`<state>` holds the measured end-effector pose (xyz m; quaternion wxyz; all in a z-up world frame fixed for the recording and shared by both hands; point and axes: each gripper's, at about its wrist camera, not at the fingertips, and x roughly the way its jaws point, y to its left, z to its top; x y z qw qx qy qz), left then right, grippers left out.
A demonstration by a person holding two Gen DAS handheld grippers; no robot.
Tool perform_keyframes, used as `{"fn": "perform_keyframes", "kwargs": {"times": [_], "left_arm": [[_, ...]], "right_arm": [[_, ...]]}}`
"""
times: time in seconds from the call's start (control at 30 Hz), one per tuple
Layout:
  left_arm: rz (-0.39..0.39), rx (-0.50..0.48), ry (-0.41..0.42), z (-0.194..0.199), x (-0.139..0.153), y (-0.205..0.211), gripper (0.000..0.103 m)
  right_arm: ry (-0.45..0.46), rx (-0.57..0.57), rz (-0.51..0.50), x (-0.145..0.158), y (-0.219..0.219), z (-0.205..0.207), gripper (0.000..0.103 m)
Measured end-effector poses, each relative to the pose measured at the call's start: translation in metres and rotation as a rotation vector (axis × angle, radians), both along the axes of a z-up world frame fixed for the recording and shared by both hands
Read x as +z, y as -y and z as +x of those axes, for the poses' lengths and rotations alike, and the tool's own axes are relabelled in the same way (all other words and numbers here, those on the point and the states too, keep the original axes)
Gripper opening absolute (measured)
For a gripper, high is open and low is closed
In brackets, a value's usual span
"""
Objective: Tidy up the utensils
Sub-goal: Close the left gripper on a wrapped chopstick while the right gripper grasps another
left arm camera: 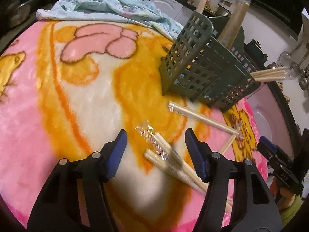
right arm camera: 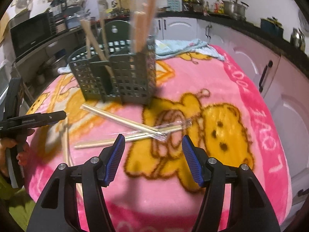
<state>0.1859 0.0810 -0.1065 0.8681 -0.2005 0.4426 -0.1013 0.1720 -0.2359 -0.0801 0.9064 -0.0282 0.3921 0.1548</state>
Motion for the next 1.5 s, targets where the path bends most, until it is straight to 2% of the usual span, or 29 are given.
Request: {"fn": "perform_keyframes", "kwargs": {"times": [0.17, 0.23, 0.33, 0.5, 0.73, 0.87, 0.97, 1.1, 1.17, 1.23, 1.37, 1.5], "left_arm": [[0.015, 0.007, -0.006, 0.009, -0.002, 0.001, 0.032], [0.028, 0.005, -0.008, 0.011, -0.002, 0.002, 0.025], [0.054, 0.000, -0.005, 0.014, -0.003, 0.005, 0.019], [0.068, 0.002, -0.007, 0.018, -0.004, 0.005, 0.014], [0.067, 0.007, -0.014, 0.025, -0.004, 0.005, 0.014], [0.070, 0.007, -0.014, 0.026, -0.005, 0.006, 0.014], [0.085, 0.002, -0.010, 0.027, -0.005, 0.007, 0.013], [0.108, -0.005, -0.004, 0.029, -0.005, 0.010, 0.009], [0.118, -0.011, 0.000, 0.030, -0.005, 0.010, 0.002], [0.116, -0.015, 0.002, 0.030, -0.005, 0.009, 0.000], [0.097, -0.016, 0.023, 0.029, 0.004, 0.006, 0.000], [0.096, -0.019, 0.086, 0.022, 0.025, 0.005, 0.000]], "right_arm": [[-0.037, -0.035, 0.027, -0.010, 0.011, 0.011, 0.059], [-0.051, -0.042, 0.038, -0.014, 0.013, 0.015, 0.051], [-0.079, -0.046, 0.064, -0.020, 0.016, 0.023, 0.046], [-0.127, -0.056, 0.133, -0.030, 0.021, 0.036, 0.039], [-0.174, -0.062, 0.203, -0.037, 0.025, 0.048, 0.033], [-0.181, -0.055, 0.209, -0.039, 0.024, 0.052, 0.029], [-0.184, -0.039, 0.215, -0.040, 0.021, 0.053, 0.016], [-0.162, -0.022, 0.191, -0.038, 0.016, 0.050, 0.002], [-0.139, -0.017, 0.164, -0.035, 0.012, 0.047, 0.002], [-0.110, -0.007, 0.134, -0.030, 0.008, 0.042, 0.002], [-0.057, 0.009, 0.101, -0.018, 0.003, 0.034, 0.002], [0.008, 0.037, 0.071, -0.001, -0.003, 0.023, 0.002]]}}
